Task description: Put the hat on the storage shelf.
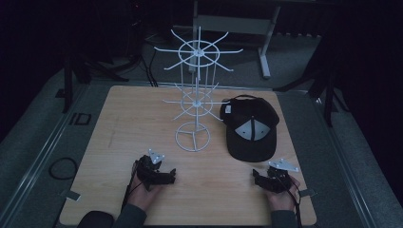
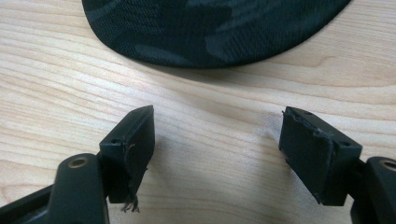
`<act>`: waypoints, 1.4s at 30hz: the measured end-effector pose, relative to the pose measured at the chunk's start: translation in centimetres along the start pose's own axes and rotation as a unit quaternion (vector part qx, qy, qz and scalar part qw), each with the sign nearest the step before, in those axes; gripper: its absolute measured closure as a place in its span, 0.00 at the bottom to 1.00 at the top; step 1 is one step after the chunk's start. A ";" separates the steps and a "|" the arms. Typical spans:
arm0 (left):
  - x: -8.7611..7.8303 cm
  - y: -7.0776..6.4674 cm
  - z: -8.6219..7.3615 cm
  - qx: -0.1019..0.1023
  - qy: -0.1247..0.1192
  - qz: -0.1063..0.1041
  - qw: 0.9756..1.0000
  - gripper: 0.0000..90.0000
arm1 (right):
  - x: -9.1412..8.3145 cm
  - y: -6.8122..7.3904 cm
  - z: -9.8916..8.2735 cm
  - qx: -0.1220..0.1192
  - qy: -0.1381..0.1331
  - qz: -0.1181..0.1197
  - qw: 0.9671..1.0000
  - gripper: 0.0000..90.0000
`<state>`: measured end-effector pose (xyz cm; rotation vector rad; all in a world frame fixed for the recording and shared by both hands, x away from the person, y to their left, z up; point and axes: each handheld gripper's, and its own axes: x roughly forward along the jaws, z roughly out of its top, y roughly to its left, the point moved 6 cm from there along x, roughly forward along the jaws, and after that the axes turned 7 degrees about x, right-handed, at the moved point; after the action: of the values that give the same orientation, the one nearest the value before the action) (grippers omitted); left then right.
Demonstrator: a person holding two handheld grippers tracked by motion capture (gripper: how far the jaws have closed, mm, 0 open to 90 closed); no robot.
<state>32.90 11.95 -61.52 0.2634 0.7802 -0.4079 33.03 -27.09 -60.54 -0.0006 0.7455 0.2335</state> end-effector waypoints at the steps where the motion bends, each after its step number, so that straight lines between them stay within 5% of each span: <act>1: 0.0 0.0 0.0 0.000 0.000 0.000 1.000 0.00 | 0.0 0.0 0.0 0.000 0.000 0.000 1.000 0.30; 20: 0.0 0.0 0.0 0.000 0.000 0.000 1.000 0.00 | 0.2 0.1 0.0 -0.014 0.008 0.012 1.000 0.21; 30: 0.0 0.0 0.0 0.001 0.000 0.000 1.000 0.00 | -0.3 0.2 0.9 -0.003 0.017 0.009 1.000 0.47; 42: 0.0 0.0 0.0 0.001 0.000 0.000 1.000 0.00 | -0.8 -1.0 1.8 0.018 0.010 0.023 1.000 0.48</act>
<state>32.88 11.94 -61.52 0.2644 0.7806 -0.4091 33.90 -28.06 -58.76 0.0480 0.7706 0.2639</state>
